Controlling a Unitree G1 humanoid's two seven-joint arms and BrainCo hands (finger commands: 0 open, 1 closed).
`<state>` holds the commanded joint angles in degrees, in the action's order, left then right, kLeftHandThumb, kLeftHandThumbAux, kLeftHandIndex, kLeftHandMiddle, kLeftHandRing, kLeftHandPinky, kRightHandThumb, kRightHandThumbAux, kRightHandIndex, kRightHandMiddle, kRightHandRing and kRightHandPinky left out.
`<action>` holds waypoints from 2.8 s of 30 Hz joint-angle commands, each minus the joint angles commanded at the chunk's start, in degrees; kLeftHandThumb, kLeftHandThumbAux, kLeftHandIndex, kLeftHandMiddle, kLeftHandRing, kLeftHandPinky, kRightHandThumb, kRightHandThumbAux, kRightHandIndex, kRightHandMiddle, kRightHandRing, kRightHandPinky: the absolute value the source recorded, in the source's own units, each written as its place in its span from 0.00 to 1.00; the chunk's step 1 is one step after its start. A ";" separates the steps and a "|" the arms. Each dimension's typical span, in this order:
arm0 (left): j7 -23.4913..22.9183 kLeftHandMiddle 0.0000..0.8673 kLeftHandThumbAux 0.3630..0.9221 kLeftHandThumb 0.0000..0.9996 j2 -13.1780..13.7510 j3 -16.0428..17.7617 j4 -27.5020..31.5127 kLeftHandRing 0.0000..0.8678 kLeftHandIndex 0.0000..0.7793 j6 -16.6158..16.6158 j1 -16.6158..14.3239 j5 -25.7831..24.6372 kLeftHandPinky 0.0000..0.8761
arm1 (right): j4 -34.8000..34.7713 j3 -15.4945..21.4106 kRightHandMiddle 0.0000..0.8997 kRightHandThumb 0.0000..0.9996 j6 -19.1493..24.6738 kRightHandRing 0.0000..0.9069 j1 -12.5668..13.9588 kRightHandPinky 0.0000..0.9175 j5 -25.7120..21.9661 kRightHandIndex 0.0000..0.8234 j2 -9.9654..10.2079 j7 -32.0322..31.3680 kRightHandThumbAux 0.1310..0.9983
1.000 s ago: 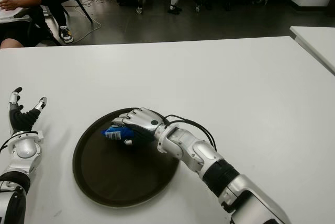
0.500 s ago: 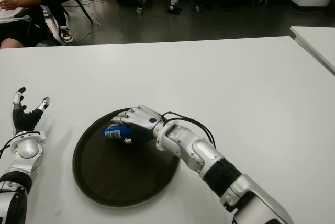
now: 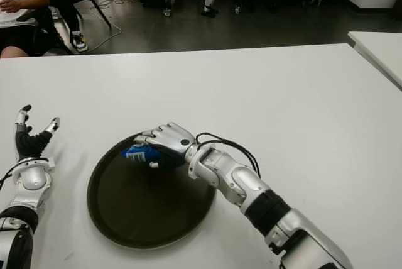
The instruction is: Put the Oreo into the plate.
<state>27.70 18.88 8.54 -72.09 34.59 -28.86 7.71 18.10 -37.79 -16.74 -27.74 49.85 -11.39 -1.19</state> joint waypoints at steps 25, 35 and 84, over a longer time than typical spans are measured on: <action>-0.12 0.03 0.56 0.00 0.45 -0.59 -0.18 0.00 0.03 -0.70 -0.24 0.39 0.00 | 1.20 1.22 0.59 0.84 -3.48 0.87 -0.26 0.85 -1.56 0.51 -0.32 2.36 0.63; 0.16 0.01 0.54 0.00 0.24 -0.74 0.02 0.00 0.02 -0.63 -0.13 0.63 0.00 | 1.85 1.63 0.58 0.84 -6.41 0.91 -0.50 0.90 -3.27 0.50 -0.43 1.83 0.63; -0.02 0.01 0.57 0.00 -0.06 -0.21 0.14 0.00 0.02 -1.02 -0.12 -0.19 0.00 | 15.01 4.50 0.00 0.00 -17.43 0.00 -3.16 0.00 -17.74 0.00 3.95 -8.43 0.57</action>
<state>27.68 18.82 8.33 -71.95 33.56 -28.98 7.53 33.11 -33.30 -34.16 -30.90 32.11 -7.44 -9.62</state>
